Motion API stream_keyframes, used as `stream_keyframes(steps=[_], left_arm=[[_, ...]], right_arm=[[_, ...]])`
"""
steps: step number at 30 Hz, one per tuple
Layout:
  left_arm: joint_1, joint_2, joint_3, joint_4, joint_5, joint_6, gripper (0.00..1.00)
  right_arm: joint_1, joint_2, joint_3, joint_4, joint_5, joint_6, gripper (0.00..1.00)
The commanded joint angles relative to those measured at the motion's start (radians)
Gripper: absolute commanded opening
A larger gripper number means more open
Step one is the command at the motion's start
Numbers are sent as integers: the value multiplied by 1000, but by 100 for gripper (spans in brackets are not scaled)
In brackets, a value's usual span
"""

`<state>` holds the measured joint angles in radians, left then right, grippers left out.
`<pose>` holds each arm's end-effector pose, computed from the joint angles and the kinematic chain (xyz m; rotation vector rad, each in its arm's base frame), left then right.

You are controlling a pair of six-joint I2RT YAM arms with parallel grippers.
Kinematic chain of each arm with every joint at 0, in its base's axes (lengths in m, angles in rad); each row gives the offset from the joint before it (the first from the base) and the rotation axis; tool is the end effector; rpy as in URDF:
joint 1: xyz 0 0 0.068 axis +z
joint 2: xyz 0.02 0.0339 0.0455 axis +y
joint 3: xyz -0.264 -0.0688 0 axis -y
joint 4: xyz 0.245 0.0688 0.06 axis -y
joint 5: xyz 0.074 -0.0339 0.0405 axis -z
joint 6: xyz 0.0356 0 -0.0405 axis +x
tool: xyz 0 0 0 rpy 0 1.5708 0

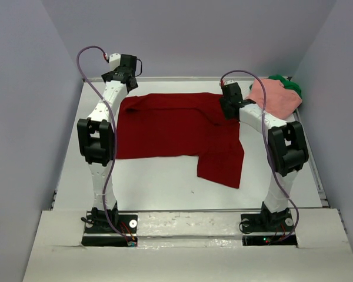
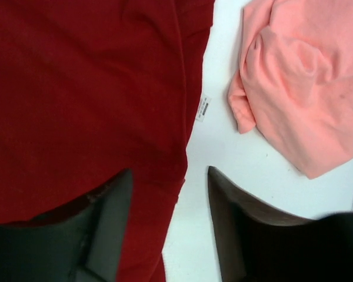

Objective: Fold and stack the t-shirts
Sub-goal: Fold the tshirt

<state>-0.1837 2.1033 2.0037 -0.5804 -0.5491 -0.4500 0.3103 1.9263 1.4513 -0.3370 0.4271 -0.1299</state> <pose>0.4802 -0.0703 0.3107 -0.5662 2.0716 0.2531 0.4144 0.1174 0.2251 -0.3108 2.3079 -0.4177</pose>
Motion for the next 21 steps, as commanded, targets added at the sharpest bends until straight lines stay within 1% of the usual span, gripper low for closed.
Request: stream_keyframes(steps=[1, 2, 3, 5, 7, 9, 10, 11, 12, 14, 15, 16, 17, 18, 19, 20, 21], left_arm=[[-5, -55, 15, 4, -9, 14, 82], [-3, -52, 15, 4, -11, 17, 82], [-3, -51, 17, 2, -11, 17, 82], [-5, -49, 17, 7, -5, 14, 82], [-3, -45, 13, 16, 5, 10, 82], [-7, -31, 12, 21, 14, 7, 82], [-8, -26, 12, 25, 15, 5, 82], [-8, -20, 13, 25, 15, 7, 82], [-11, -8, 17, 22, 11, 7, 81], [-13, 0, 17, 21, 8, 4, 81], [-14, -2, 7, 33, 11, 7, 81], [-19, -6, -2, 42, 11, 10, 81], [-20, -12, -26, 63, 8, 7, 80], [-22, -32, -45, 79, 12, 7, 80], [-23, -48, -68, 105, 29, 17, 80], [-23, -64, -126, 170, 47, 30, 80], [-23, -103, -155, 201, 89, 45, 80]], right_arm=[[30, -22, -26, -27, 134, 88, 67], [30, -39, -31, -25, 143, 96, 79], [30, -39, -34, -22, 144, 96, 82], [30, -61, -34, 27, 134, 79, 82], [30, -47, 6, 42, 90, 46, 82], [15, 20, 136, 17, 47, 23, 79], [15, 78, 191, -14, -24, 24, 79], [1, 79, 242, -14, -51, 27, 79], [-8, 126, 339, -31, -83, 26, 72], [-8, 167, 424, -42, -161, 9, 66], [-19, 210, 472, -63, -198, 1, 58], [-19, 232, 559, -74, -250, -14, 55], [-31, 259, 610, -107, -266, -19, 53], [-31, 322, 670, -138, -284, -25, 45], [-46, 350, 728, -166, -292, -27, 41], [-60, 376, 817, -186, -284, -34, 37], [-72, 408, 845, -212, -280, -39, 31]])
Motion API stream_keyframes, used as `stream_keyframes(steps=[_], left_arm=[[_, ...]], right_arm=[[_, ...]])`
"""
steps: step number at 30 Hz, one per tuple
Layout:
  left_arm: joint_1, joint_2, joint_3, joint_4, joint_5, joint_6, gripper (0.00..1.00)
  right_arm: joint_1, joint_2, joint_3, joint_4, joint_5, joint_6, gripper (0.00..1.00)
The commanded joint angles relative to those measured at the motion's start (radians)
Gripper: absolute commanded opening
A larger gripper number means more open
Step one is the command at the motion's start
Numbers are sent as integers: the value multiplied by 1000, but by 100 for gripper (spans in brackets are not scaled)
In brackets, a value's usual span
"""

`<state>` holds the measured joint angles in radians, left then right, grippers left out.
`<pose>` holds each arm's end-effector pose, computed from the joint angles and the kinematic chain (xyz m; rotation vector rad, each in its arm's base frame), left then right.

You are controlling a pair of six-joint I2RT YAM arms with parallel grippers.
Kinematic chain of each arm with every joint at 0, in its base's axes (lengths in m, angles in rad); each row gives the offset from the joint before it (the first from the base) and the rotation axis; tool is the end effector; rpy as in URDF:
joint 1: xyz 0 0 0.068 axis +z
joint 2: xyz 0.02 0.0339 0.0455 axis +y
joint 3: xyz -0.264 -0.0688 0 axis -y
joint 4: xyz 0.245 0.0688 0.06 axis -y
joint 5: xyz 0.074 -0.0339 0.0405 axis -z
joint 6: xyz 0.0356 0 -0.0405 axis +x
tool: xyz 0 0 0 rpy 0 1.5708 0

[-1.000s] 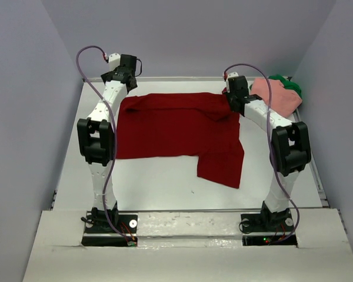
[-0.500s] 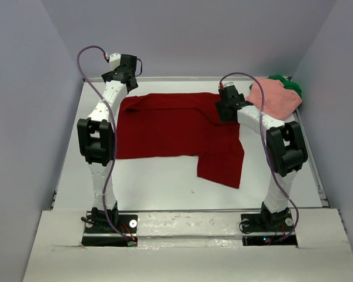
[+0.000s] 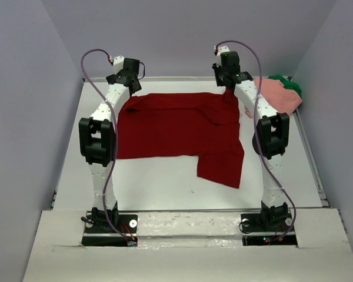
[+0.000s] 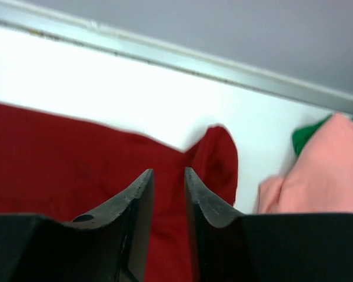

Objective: Fold and stack the t-shirts
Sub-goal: Fold the tshirt

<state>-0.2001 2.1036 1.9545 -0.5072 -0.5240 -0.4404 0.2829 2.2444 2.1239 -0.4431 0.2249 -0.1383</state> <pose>0.4821 -0.0796 0.2999 -0.5309 2.0676 0.2109 0.5083 0.1395 0.2919 -0.3139 2.0991 -0.1543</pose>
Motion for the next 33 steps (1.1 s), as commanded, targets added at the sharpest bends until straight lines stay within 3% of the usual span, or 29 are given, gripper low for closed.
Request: stream_keyframes(steps=[1, 5, 7, 13, 33], left_arm=[[-7, -126, -136, 162, 87, 46, 80], [-7, -237, -316, 396, 218, 78, 80], [-7, -266, -330, 429, 271, 80, 80], [-7, -260, -292, 401, 288, 80, 80], [-7, -260, -278, 389, 305, 81, 80]], right_arm=[[-45, 96, 191, -115, -78, -35, 30], [-106, 98, 179, -115, -146, -18, 26], [-116, 92, 165, -117, -174, -21, 27], [-139, 66, 96, -106, -214, -20, 38], [-129, 129, 22, -91, -311, 5, 42]])
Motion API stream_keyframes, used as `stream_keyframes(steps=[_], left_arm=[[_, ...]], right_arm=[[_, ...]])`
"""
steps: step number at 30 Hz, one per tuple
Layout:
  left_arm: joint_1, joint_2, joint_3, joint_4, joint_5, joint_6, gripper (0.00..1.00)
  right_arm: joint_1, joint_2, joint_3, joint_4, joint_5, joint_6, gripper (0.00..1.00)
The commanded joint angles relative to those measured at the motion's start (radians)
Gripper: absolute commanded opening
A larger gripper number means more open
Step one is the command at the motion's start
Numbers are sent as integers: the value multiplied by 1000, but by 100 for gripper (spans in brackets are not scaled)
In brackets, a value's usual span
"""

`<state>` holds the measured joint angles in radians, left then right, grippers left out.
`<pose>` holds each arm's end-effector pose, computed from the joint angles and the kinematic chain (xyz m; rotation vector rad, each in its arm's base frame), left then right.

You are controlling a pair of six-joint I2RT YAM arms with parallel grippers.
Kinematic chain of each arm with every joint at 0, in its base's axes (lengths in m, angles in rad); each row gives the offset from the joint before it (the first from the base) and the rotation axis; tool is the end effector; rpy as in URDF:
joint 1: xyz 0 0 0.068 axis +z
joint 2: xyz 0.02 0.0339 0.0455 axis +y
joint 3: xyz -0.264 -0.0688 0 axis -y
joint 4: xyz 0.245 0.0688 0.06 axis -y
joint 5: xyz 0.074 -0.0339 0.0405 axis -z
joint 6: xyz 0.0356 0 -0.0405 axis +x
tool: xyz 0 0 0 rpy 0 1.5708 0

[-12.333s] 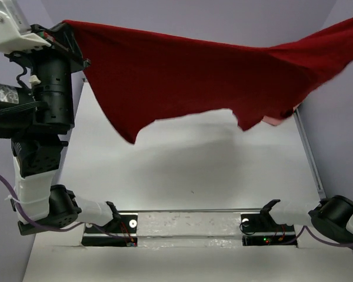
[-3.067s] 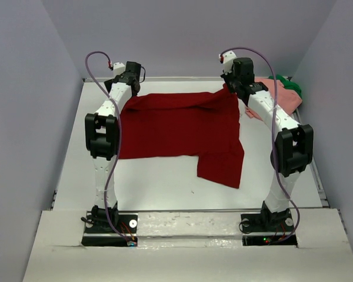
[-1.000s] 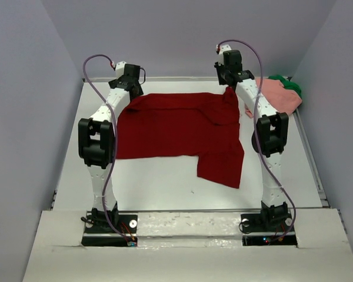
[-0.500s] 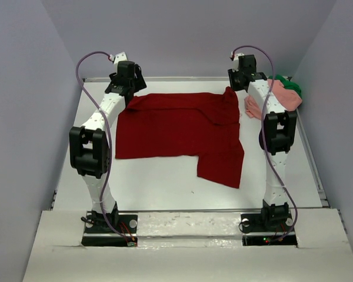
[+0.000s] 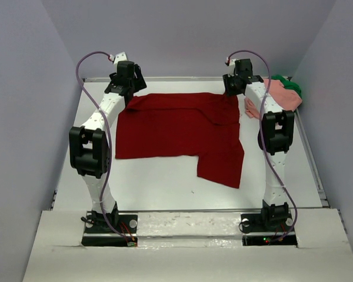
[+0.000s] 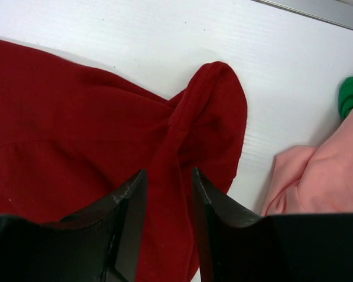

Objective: Fold and stack the t-shirts
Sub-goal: Fold the tshirt

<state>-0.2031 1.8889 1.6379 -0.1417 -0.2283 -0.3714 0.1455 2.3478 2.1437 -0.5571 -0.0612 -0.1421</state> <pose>0.4475 -0.0839 0.3199 -0.3128 1.9308 -0.1548 0.5305 0.0799 0.2353 -0.3643 2.3027 0.0731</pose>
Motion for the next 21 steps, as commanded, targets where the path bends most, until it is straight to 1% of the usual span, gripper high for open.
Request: stream_keyframes(steps=[1, 7, 8, 11, 13, 15, 17, 19, 21], left_arm=[[-4, -48, 40, 24, 9, 14, 80], [-4, -68, 40, 25, -2, 20, 80], [-5, -70, 40, 25, -2, 22, 80], [-4, -70, 43, 27, 1, 23, 80], [-5, -67, 45, 28, 10, 23, 80], [-5, -62, 42, 28, 18, 23, 80], [-5, -59, 42, 28, 23, 23, 80], [-5, -51, 42, 30, 32, 23, 80], [-7, -53, 37, 30, 32, 23, 80]], right_arm=[[8, 31, 18, 22, -26, 9, 42], [8, 90, 97, -1, -29, 12, 41], [8, 97, 108, -6, -29, 12, 40], [8, 114, 124, -12, -25, 12, 34], [8, 116, 128, -12, -17, 12, 27], [8, 111, 122, -12, -6, 10, 18], [8, 108, 116, -12, 12, 7, 18], [8, 99, 98, -9, 37, 4, 25], [17, 88, 81, -4, 57, 1, 27]])
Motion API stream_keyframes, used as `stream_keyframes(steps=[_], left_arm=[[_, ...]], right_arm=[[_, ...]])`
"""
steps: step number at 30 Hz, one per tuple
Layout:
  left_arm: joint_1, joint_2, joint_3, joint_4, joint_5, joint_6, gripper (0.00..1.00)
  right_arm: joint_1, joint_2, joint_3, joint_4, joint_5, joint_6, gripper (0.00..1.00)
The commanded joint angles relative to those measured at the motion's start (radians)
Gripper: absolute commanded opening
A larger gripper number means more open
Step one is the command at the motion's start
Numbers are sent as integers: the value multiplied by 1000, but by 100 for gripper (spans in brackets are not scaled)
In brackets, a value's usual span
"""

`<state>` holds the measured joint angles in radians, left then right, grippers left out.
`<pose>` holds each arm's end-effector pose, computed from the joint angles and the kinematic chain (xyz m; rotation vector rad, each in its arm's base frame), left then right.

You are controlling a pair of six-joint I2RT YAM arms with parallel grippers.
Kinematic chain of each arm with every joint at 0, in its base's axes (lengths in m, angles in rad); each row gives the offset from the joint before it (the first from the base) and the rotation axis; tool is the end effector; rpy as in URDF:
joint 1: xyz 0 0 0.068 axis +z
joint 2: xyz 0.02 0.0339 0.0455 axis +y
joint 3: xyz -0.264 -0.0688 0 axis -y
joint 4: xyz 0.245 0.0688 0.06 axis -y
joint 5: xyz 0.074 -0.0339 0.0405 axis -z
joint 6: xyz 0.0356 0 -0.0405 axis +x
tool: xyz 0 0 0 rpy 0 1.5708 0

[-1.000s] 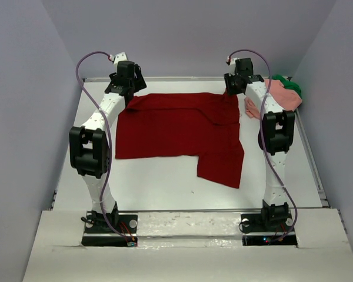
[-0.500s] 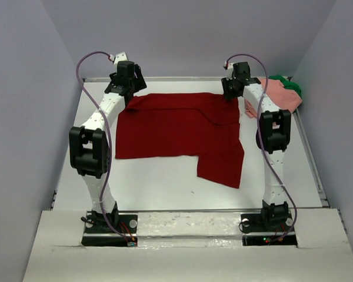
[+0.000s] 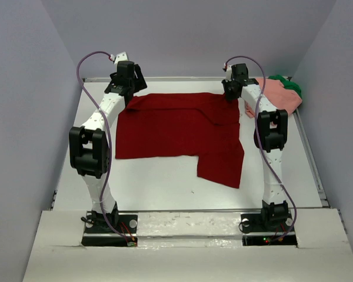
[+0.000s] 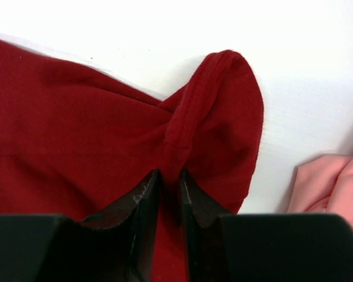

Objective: Fold and stack the t-shirts
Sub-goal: Fold the tshirt

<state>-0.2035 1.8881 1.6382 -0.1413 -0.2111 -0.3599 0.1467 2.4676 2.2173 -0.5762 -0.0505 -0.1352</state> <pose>0.4473 -0.0847 0.3204 -0.2904 1.9348 -0.1645 0.5465 0.0826 0.1951 -0.3601 2.3697 0.0659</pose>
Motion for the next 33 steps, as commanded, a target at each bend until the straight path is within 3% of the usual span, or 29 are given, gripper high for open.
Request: stream_keyframes(steps=[1, 7, 16, 17, 21, 24, 27, 33], left_arm=[[-8, -52, 37, 28, 13, 15, 80], [-10, -61, 38, 26, 13, 18, 80], [-14, -67, 31, 17, 16, 16, 80], [-14, -66, 32, 17, 18, 16, 80], [-20, -64, 34, 16, 18, 22, 80], [-22, -63, 32, 14, 16, 27, 80], [-22, -60, 34, 14, 18, 30, 80], [-25, -46, 37, 14, 24, 29, 80]], right_arm=[[16, -35, -8, 18, 79, -6, 25], [34, -62, -60, 26, 176, 16, 17], [54, -94, -146, -1, 336, 181, 16], [54, -98, -159, 2, 342, 190, 20], [63, -79, -171, 9, 362, 184, 63], [73, -72, -156, 10, 373, 163, 81], [73, -70, -121, 19, 393, 138, 91], [73, -81, -4, 7, 374, 56, 92]])
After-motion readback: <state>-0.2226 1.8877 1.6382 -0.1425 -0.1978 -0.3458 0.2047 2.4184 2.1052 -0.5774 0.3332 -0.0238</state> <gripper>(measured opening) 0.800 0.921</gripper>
